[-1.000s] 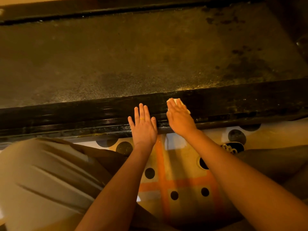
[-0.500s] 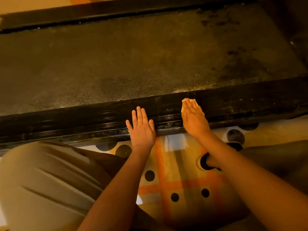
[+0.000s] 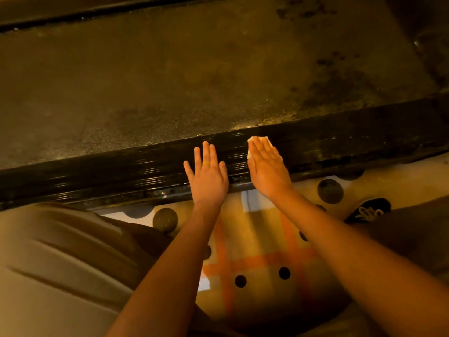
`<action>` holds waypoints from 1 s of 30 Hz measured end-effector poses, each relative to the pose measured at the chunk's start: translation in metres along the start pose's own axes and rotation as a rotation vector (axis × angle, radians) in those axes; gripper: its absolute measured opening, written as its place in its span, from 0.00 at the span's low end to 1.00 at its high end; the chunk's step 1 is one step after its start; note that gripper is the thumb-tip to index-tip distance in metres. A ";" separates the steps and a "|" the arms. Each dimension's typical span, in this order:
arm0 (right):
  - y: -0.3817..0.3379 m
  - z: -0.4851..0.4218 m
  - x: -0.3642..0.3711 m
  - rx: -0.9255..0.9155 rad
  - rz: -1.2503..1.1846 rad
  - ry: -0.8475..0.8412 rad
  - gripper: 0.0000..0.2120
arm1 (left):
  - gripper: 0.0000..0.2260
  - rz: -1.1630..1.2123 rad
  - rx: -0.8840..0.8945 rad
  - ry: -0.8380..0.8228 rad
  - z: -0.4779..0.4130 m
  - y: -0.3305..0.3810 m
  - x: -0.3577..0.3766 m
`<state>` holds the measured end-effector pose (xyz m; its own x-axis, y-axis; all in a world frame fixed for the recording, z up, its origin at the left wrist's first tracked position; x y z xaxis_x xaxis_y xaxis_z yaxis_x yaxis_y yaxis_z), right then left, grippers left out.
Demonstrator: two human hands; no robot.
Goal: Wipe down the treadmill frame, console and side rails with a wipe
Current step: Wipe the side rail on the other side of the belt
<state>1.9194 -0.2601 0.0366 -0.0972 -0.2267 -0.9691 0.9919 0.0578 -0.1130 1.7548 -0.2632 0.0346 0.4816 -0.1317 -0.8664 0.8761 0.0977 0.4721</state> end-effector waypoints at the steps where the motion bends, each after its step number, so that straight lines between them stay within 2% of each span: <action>1: 0.004 0.015 0.004 -0.022 0.027 -0.004 0.26 | 0.26 0.007 0.011 -0.007 -0.001 0.011 0.006; 5: 0.027 0.050 0.006 -0.125 0.121 -0.004 0.27 | 0.26 0.013 -0.016 0.038 -0.004 0.037 0.020; 13: 0.066 -0.024 -0.030 -0.182 0.017 -0.053 0.26 | 0.25 0.032 -0.157 0.124 0.000 0.054 0.030; 15: 0.070 -0.024 -0.034 -0.213 0.004 -0.019 0.26 | 0.25 0.036 -0.142 0.144 0.005 0.063 0.038; 23: 0.080 0.032 -0.013 -0.203 0.142 0.055 0.28 | 0.24 0.083 -0.016 0.031 0.023 0.086 0.053; 30: 0.081 0.038 -0.016 -0.157 0.099 0.062 0.32 | 0.24 0.071 0.032 -0.054 0.026 0.087 0.049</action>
<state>2.0047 -0.2884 0.0508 -0.0096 -0.1525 -0.9883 0.9724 0.2288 -0.0448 1.8554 -0.2869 0.0372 0.5426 -0.1785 -0.8208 0.8393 0.0774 0.5381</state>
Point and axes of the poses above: each hand's wrist, its own z-axis away from the middle knuckle, its own x-axis out of the palm, y = z × x, the point moved 7 cm from there along -z, towards the middle knuckle, and after that the axes turned 13 degrees about z, right-handed, at the moved point
